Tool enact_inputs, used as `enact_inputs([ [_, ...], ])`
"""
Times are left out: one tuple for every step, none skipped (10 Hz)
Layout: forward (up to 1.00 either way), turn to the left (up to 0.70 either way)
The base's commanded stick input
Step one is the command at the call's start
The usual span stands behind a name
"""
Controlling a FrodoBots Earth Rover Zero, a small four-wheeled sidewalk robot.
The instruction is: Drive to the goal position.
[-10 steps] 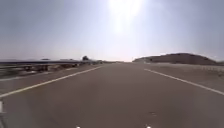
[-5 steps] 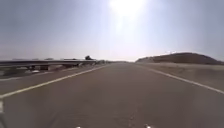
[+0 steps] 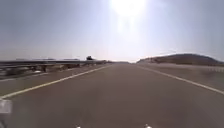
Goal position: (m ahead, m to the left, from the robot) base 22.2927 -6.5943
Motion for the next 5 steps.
enact_inputs([
  [0.7, 0.0],
  [0.7, 0.0],
  [0.7, 0.0],
  [0.7, 0.0],
  [0.7, 0.0],
])
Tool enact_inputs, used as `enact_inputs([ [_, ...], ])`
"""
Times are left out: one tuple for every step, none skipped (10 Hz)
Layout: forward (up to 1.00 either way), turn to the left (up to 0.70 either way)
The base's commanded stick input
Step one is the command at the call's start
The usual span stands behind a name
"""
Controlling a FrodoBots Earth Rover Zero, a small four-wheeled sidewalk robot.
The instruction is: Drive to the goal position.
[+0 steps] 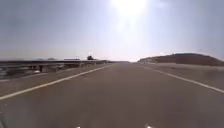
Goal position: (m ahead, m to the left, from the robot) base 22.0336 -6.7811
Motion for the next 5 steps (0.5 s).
enact_inputs([
  [0.7, 0.0],
  [0.7, 0.0],
  [0.7, 0.0],
  [0.7, 0.0],
  [0.7, 0.0],
])
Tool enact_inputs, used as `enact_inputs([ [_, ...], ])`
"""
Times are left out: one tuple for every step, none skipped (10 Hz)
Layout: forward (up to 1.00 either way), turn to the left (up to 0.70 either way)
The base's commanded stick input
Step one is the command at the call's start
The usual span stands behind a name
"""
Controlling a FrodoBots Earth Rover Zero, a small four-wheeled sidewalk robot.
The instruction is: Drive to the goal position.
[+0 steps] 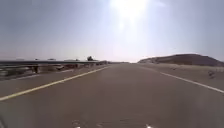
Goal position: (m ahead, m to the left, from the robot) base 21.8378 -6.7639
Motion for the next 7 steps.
enact_inputs([
  [0.7, 0.0],
  [0.7, 0.0],
  [0.7, 0.0],
  [0.7, 0.0],
  [0.7, 0.0],
  [0.7, 0.0],
  [0.7, 0.0],
])
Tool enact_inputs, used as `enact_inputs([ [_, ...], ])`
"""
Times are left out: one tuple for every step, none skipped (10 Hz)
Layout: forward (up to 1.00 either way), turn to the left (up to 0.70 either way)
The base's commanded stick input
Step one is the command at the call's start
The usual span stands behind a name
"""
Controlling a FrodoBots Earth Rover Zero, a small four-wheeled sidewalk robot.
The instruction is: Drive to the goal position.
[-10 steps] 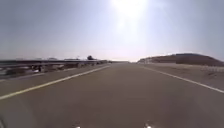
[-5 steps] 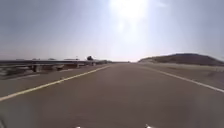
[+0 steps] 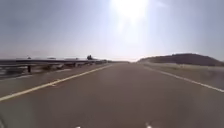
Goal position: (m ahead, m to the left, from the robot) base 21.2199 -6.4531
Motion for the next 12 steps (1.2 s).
enact_inputs([
  [0.7, 0.0],
  [0.7, 0.0],
  [0.7, 0.0],
  [0.7, 0.0],
  [0.7, 0.0],
  [0.7, 0.0],
  [0.7, 0.0],
  [0.7, 0.0],
  [0.7, 0.0],
  [0.7, 0.0],
  [0.7, 0.0],
  [0.7, 0.0],
])
